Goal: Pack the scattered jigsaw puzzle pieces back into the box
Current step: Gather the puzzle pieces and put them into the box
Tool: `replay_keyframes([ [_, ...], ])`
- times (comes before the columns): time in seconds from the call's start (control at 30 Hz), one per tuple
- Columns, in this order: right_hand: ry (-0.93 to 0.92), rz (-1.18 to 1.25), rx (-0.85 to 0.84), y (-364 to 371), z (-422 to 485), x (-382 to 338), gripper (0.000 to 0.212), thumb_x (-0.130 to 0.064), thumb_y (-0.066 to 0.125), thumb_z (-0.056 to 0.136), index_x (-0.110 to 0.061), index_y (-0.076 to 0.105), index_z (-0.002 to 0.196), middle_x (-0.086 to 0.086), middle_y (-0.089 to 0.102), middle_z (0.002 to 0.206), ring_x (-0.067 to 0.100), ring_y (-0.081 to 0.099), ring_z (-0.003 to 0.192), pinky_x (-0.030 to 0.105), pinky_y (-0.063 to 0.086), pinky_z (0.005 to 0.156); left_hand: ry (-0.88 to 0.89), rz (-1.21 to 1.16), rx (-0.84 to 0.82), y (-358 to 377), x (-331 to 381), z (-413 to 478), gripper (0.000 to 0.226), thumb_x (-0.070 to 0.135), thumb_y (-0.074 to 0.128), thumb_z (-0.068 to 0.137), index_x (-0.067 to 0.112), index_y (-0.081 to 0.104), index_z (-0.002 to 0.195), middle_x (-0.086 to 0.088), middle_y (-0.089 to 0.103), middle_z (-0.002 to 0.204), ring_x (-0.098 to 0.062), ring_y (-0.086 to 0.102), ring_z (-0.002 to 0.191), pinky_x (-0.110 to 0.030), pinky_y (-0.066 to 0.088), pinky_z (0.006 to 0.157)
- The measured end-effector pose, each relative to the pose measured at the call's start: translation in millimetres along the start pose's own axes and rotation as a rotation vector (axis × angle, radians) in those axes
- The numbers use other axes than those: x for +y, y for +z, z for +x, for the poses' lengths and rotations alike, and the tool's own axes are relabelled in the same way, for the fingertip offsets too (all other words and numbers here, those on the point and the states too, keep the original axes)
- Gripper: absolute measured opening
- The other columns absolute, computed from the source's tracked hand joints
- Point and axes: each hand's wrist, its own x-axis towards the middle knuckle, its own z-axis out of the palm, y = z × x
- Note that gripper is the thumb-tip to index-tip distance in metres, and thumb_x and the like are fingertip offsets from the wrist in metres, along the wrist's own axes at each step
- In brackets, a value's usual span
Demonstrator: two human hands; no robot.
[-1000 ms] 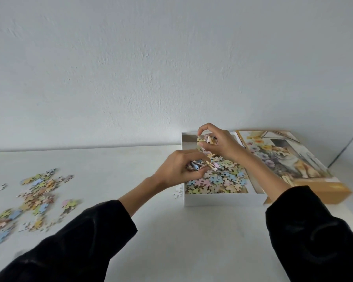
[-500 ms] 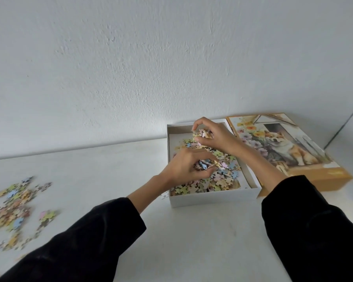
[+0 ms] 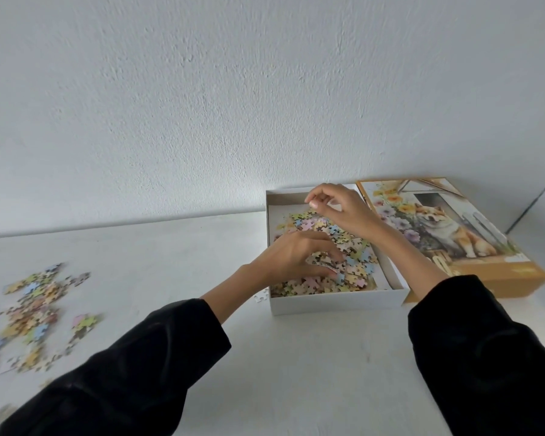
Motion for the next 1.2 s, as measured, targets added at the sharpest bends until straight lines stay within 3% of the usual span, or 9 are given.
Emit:
replay_keyframes([
  [0.13,0.03,0.017,-0.015,-1,0,-7,0.013,-0.017,0.055,0.091,-0.013,0.062,0.1,-0.005,0.064,0.089,0.009,0.059,0.087,0.02,0.043,0.079,-0.023,-0.058,-0.006,-5,4,-6,0.022,0.01,0.061,0.086,0.011,0.068,0.107,-0.004,0.07,0.105,-0.017,0.065,0.095,-0.027,0.05,0.081],
  [0.27,0.054,0.013,-0.04,-1,-1,-14,0.014,-0.015,0.055,0.09,-0.011,0.062,0.101,0.003,0.066,0.086,0.007,0.062,0.082,0.013,0.043,0.075,-0.008,-0.061,-0.045,-8,5,-10,0.048,-0.017,0.042,0.077,0.008,0.066,0.109,-0.007,0.069,0.111,-0.02,0.064,0.103,-0.038,0.052,0.086],
  [0.4,0.087,0.003,-0.051,3,-4,-20,0.013,-0.017,0.056,0.09,-0.013,0.062,0.101,0.001,0.066,0.085,0.008,0.062,0.081,0.006,0.042,0.071,0.017,-0.061,-0.02,-14,7,-21,0.044,-0.009,0.042,0.08,0.013,0.067,0.108,-0.005,0.068,0.107,-0.02,0.064,0.095,-0.039,0.051,0.079],
  [0.53,0.094,-0.012,-0.024,10,-8,-30,0.015,-0.018,0.057,0.09,-0.013,0.062,0.103,-0.005,0.064,0.084,0.016,0.064,0.084,0.023,0.046,0.075,0.009,-0.053,0.023,-27,5,-42,0.032,0.0,0.047,0.087,0.015,0.067,0.108,-0.004,0.067,0.104,-0.018,0.063,0.091,-0.037,0.05,0.078],
  [0.7,0.086,0.001,0.024,31,-12,-57,0.015,-0.016,0.057,0.09,-0.013,0.062,0.103,0.001,0.065,0.087,0.015,0.062,0.081,0.025,0.046,0.072,-0.042,-0.072,0.113,-49,-3,-83,0.025,0.008,0.051,0.091,0.017,0.067,0.108,0.0,0.067,0.105,-0.011,0.063,0.094,-0.031,0.05,0.083],
  [0.77,0.084,-0.001,0.046,45,-14,-71,0.014,-0.012,0.057,0.089,-0.014,0.062,0.103,-0.004,0.062,0.084,0.012,0.06,0.078,0.022,0.045,0.07,-0.064,-0.079,0.144,-56,-8,-107,0.023,0.009,0.052,0.091,0.016,0.067,0.107,0.002,0.067,0.103,-0.007,0.063,0.093,-0.026,0.051,0.083],
  [0.87,0.043,0.022,0.11,70,-16,-95,0.016,-0.007,0.056,0.088,-0.013,0.062,0.101,-0.002,0.061,0.085,0.006,0.057,0.079,0.006,0.042,0.069,-0.128,-0.056,0.177,-67,-19,-149,0.022,0.009,0.051,0.091,0.019,0.067,0.103,0.007,0.066,0.101,-0.002,0.062,0.09,-0.023,0.05,0.08],
  [1.03,0.011,-0.003,0.157,118,-21,-131,0.016,-0.008,0.057,0.087,-0.012,0.062,0.102,0.002,0.062,0.091,0.012,0.056,0.087,0.007,0.038,0.073,-0.242,-0.013,0.226,-96,-43,-218,0.024,0.007,0.052,0.091,0.021,0.067,0.102,0.01,0.066,0.101,-0.003,0.062,0.091,-0.023,0.049,0.082],
  [1.2,0.129,-0.116,0.11,167,-28,-134,0.028,-0.015,0.057,0.087,-0.02,0.056,0.114,0.004,0.058,0.113,0.021,0.051,0.109,0.03,0.04,0.089,-0.383,0.102,0.293,-116,-74,-293,0.021,0.008,0.056,0.089,0.019,0.066,0.104,0.003,0.065,0.106,-0.012,0.062,0.097,-0.032,0.05,0.087],
])
